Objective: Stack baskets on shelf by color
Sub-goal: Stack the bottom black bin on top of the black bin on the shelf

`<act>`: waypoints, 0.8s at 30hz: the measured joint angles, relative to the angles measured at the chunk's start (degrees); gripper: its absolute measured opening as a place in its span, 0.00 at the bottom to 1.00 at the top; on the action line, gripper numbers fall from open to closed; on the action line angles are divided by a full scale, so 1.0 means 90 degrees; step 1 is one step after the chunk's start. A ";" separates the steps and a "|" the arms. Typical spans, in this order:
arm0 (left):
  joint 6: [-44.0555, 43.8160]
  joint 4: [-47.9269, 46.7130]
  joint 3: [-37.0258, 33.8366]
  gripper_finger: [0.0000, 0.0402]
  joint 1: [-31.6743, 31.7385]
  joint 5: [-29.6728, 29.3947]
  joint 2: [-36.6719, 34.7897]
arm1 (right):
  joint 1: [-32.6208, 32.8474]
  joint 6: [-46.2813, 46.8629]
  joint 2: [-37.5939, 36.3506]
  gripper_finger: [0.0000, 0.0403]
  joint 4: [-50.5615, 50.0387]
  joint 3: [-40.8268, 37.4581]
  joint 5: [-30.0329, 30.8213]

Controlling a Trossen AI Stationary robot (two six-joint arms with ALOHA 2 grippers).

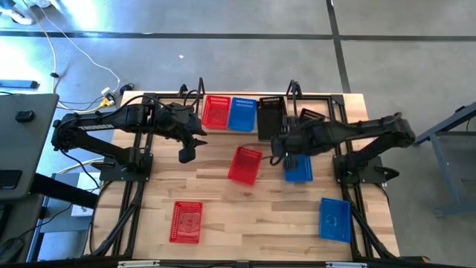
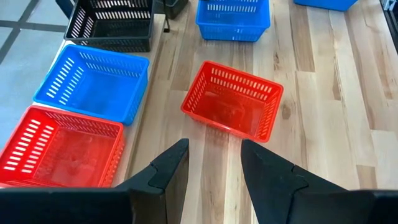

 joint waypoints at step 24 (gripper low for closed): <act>-0.0123 0.0029 0.0000 0.34 0.0000 -0.0053 0.0000 | -0.2874 -0.3213 -0.0156 0.00 0.1883 -0.1533 -0.1347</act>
